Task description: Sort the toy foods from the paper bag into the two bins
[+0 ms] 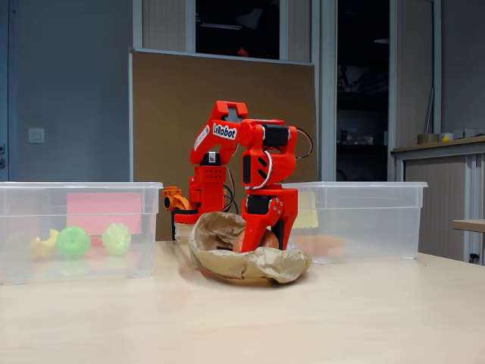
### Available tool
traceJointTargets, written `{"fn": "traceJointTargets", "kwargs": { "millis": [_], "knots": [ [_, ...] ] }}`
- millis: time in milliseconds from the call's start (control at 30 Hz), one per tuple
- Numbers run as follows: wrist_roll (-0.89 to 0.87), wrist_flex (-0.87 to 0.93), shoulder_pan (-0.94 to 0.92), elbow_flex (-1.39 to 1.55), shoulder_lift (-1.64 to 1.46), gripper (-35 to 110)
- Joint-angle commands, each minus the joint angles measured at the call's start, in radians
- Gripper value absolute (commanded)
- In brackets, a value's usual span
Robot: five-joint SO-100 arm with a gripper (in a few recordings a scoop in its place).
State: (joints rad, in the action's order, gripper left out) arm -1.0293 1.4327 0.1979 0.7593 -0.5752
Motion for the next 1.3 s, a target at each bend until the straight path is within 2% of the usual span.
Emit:
{"fn": "traceJointTargets", "kwargs": {
  "millis": [0, 300, 533, 767, 900, 1033, 1267],
  "knots": [
    [0.012, 0.061, -0.008, -0.037, -0.020, 22],
    [0.087, 0.190, -0.015, -0.196, 0.037, 14],
    [0.135, 0.399, -0.035, -0.439, 0.083, 13],
    [0.170, 0.403, -0.052, -0.380, -0.120, 12],
    [0.156, 0.403, -0.049, -0.227, -0.330, 12],
    [0.067, 0.403, -0.040, 0.038, -0.611, 12],
    [-0.265, 0.403, 0.075, 0.584, -1.140, 11]
  ]
}}
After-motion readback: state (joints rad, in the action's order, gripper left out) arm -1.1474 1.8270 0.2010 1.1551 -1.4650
